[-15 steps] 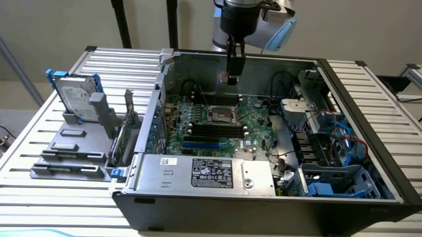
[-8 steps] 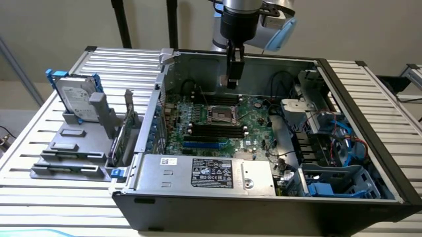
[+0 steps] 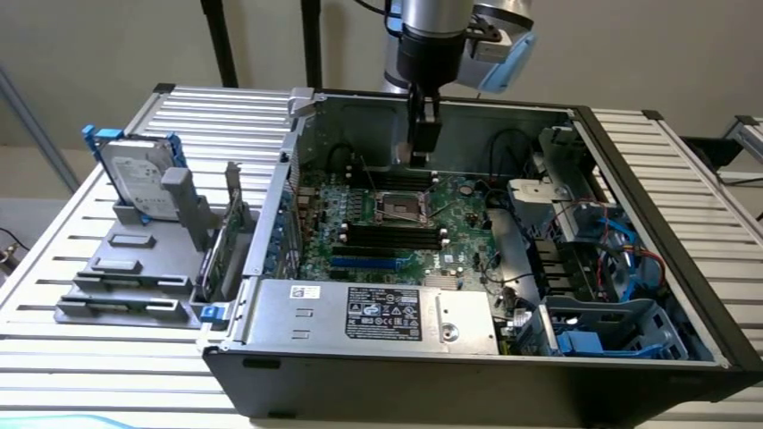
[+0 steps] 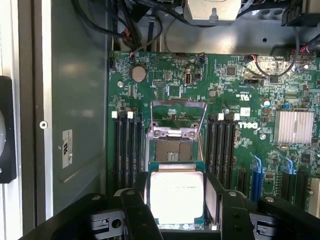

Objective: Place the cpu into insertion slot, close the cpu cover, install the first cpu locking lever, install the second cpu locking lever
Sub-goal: 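Place the cpu into insertion slot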

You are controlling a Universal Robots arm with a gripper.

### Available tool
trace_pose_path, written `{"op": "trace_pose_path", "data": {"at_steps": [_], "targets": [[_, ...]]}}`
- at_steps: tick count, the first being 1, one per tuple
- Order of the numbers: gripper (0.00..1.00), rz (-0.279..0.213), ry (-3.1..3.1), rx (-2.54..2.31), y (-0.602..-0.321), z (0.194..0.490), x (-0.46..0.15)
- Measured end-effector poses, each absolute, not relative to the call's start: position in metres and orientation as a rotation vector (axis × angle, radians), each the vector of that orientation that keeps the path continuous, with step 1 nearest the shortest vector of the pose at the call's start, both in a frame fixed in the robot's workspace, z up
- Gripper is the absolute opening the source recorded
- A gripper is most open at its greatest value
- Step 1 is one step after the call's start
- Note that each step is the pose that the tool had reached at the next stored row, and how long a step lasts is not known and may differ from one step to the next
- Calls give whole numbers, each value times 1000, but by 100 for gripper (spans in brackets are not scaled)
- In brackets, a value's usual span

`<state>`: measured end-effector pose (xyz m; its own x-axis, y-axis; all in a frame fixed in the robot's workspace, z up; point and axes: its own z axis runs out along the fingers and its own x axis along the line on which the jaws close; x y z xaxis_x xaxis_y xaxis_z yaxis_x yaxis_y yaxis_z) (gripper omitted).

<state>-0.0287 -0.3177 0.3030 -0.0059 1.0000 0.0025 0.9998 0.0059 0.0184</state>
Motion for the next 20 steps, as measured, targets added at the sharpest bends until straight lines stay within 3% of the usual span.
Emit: {"op": "trace_pose_path", "data": {"at_steps": [20], "targets": [[54, 24, 2209, 2218, -317, 269, -30]]}}
